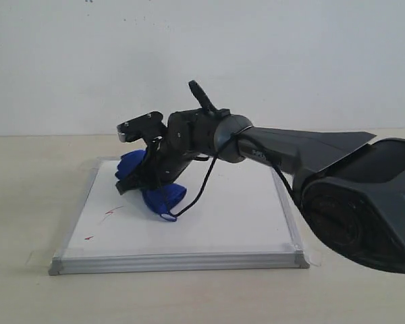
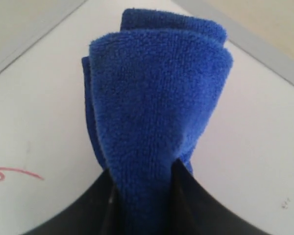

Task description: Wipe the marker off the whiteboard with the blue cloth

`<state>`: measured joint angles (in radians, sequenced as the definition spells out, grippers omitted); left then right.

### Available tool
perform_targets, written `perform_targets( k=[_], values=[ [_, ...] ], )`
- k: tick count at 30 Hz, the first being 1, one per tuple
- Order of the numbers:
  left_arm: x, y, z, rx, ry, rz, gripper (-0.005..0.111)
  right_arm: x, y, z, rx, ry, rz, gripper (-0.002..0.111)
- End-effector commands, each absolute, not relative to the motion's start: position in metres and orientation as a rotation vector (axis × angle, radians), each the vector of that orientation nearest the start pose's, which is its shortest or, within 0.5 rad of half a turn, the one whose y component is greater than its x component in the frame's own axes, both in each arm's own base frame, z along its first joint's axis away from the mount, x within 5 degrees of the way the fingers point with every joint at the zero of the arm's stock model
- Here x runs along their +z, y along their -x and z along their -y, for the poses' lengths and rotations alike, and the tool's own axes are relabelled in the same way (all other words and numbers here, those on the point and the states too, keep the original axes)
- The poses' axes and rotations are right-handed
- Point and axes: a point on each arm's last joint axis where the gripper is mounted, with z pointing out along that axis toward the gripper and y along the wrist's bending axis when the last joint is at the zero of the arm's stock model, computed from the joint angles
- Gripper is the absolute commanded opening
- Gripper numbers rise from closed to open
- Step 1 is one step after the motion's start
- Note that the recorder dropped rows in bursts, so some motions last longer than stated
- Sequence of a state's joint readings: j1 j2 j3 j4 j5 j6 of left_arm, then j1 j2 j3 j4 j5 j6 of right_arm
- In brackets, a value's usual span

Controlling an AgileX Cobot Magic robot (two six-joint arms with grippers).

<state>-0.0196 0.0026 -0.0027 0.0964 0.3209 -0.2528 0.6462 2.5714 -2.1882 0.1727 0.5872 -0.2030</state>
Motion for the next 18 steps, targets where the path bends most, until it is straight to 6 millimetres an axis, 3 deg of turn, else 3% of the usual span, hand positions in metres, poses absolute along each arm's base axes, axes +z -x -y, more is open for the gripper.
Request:
perform_targets(
  k=[1,6,10,13,18],
  values=[
    [0.185,-0.054,-0.002,-0.111,0.155,-1.791,0.004,0.105,-0.435,-0.356,0.344,0.941,-2.33,-0.001],
    [0.185,-0.054,-0.002,-0.111,0.155,-1.791,0.004,0.103,-0.396,-0.395,0.491,1.15,-2.289,-0.001],
    [0.185,-0.054,-0.002,-0.111,0.155,-1.791,0.004,0.112,-0.376,-0.413,0.562,1.266,-2.283,-0.001],
    [0.185,-0.054,-0.002,-0.111,0.155,-1.791,0.004,0.119,-0.378,-0.415,0.52,1.293,-2.225,-0.001],
    [0.185,-0.054,-0.002,-0.111,0.155,-1.791,0.004,0.114,-0.415,-0.387,0.316,1.122,-2.228,-0.001]
  ],
)
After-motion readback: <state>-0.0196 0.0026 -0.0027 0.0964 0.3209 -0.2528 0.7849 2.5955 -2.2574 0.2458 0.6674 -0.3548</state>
